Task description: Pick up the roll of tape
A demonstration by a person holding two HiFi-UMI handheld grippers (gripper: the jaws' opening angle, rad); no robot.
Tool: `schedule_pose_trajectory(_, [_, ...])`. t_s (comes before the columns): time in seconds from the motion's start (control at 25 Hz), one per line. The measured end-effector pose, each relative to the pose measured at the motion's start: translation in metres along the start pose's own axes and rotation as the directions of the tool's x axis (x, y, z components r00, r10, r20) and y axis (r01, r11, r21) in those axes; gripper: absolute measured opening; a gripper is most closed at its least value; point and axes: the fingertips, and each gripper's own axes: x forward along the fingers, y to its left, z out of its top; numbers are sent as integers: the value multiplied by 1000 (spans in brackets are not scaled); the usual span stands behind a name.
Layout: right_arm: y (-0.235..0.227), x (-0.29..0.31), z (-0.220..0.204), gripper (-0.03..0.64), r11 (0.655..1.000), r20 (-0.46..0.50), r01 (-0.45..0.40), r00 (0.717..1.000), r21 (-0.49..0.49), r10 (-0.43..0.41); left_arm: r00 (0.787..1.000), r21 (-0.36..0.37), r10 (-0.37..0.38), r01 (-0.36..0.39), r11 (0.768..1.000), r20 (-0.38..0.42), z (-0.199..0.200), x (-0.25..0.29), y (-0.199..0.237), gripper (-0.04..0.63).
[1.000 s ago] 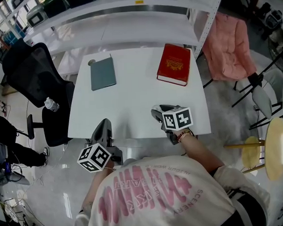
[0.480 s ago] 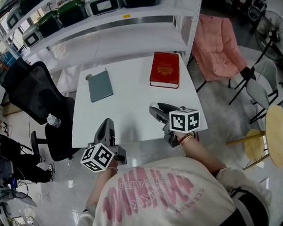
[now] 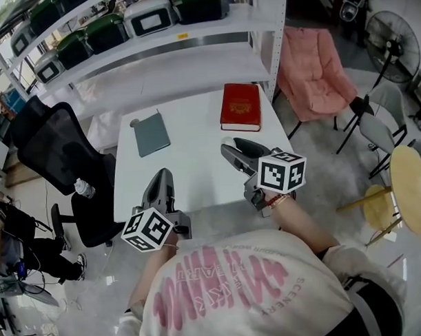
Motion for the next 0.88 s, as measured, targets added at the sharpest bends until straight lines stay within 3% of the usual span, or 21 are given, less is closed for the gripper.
schedule_pose_trajectory(0.24, [31,-10,23,221,999,51,-31,998,-19,32,997,51,-54,52,997,48,28,-7,-21,25])
schedule_pose_trajectory(0.44, [34,-9,27,221,996,48,0,999,-90,4,996,89,-66,61,994,63,38,-7,-28,25])
schedule_pose_trajectory(0.88, [22,-5,1,219,974,-22,46,998,-224,-53,998,86,-48,44,995,37,16,-6,-19,25])
